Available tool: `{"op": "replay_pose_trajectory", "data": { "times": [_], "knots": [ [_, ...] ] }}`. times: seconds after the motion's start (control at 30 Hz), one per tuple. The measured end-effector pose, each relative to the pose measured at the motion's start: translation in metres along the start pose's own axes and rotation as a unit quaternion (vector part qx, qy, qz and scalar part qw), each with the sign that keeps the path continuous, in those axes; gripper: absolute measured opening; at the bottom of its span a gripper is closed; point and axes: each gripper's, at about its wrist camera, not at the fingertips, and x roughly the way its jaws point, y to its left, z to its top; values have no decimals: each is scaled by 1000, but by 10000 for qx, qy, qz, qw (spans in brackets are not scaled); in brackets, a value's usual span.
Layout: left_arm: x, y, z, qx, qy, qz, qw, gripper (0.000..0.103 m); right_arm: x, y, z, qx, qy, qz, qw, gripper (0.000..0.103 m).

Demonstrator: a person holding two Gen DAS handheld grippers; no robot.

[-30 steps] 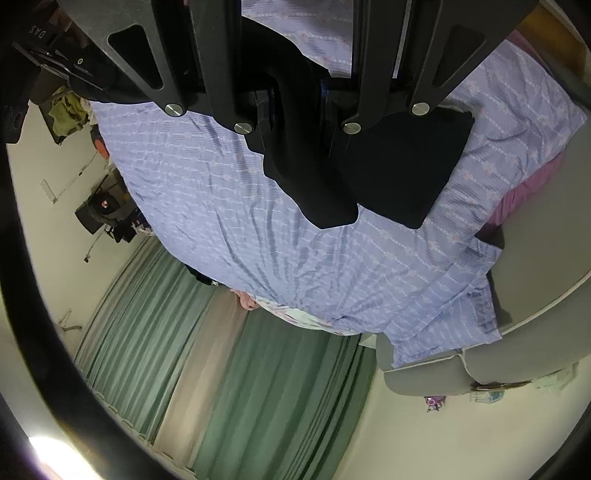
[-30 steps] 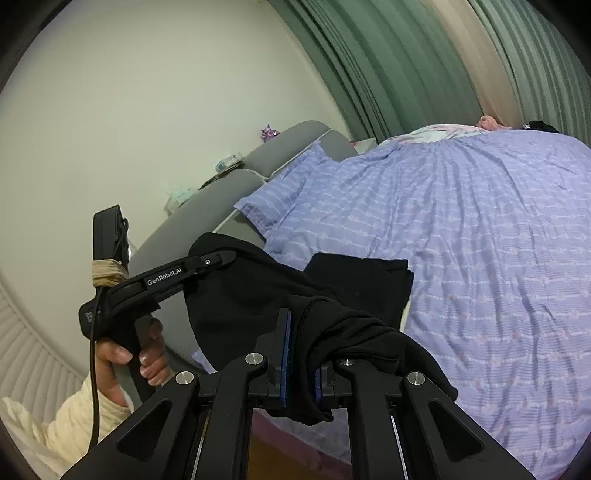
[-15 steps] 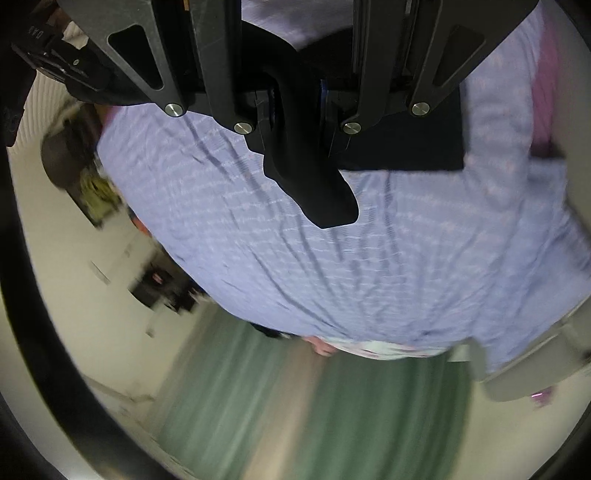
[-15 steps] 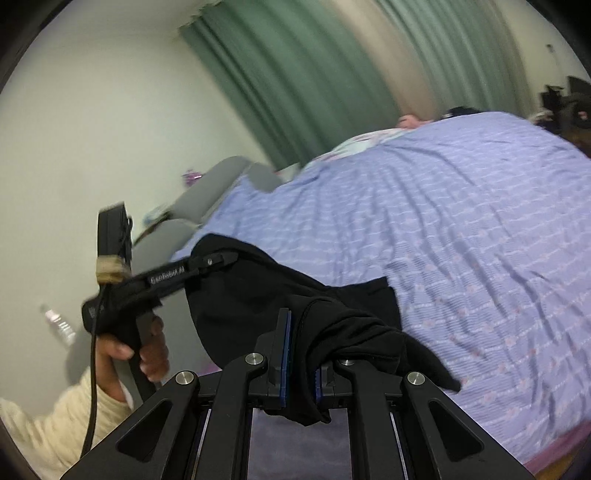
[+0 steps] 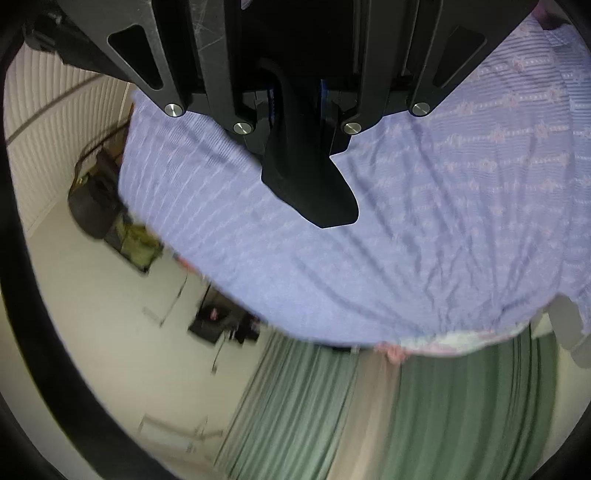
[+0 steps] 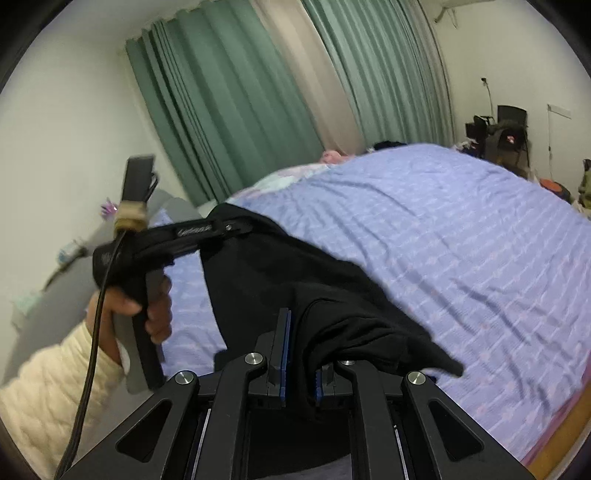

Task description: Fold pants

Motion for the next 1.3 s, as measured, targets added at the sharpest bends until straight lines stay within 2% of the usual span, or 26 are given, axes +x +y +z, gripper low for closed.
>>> {"op": "replay_pose_trajectory", "data": {
  "times": [0.1,0.17,0.27,0.43,0.57,0.63,0.73,0.87,0.97,1.03,1.1,1.13,1.17,1.23,1.3],
  "knots": [
    [45,33,-31,-29,693,238,9973,17,50,4,-33,472,835,101,9953,11],
    [70,54,-53,-56,1124,444,9927,17,88,4,-66,868,1498,189,9847,11],
    [91,83,-86,-121,1595,671,9849,17,124,4,-104,1318,2173,312,9667,11],
    [97,104,-105,-381,1681,675,9827,18,144,9,-136,1677,2687,482,9473,11],
    [98,106,-102,-296,1733,743,9816,20,150,15,-151,1726,2918,490,9395,11],
    [100,116,-106,-347,1752,810,9806,24,155,18,-156,1777,3012,493,9356,11],
    [98,129,-110,-480,1776,1016,9777,29,163,21,-166,1740,3150,466,9318,11],
    [97,139,-111,-509,1746,1560,9709,39,171,21,-176,1690,3297,448,9277,11],
    [89,143,-109,-554,1604,1891,9672,46,175,17,-181,1829,3445,384,9200,12],
    [80,143,-106,-491,1424,2260,9624,52,177,15,-183,1874,3587,377,9137,18],
    [66,138,-103,-352,1230,2581,9576,56,172,15,-183,1823,3672,340,9115,41],
    [56,135,-102,-305,1147,2613,9579,58,168,13,-180,1794,3664,344,9123,42],
    [45,130,-103,-273,1080,2629,9584,60,162,12,-174,1751,3594,379,9158,45],
    [26,121,-103,-211,964,2668,9587,64,148,9,-161,1559,3420,386,9259,56],
    [0,105,-106,-181,774,2700,9596,69,125,1,-141,1220,3040,341,9442,67]
  ]
}}
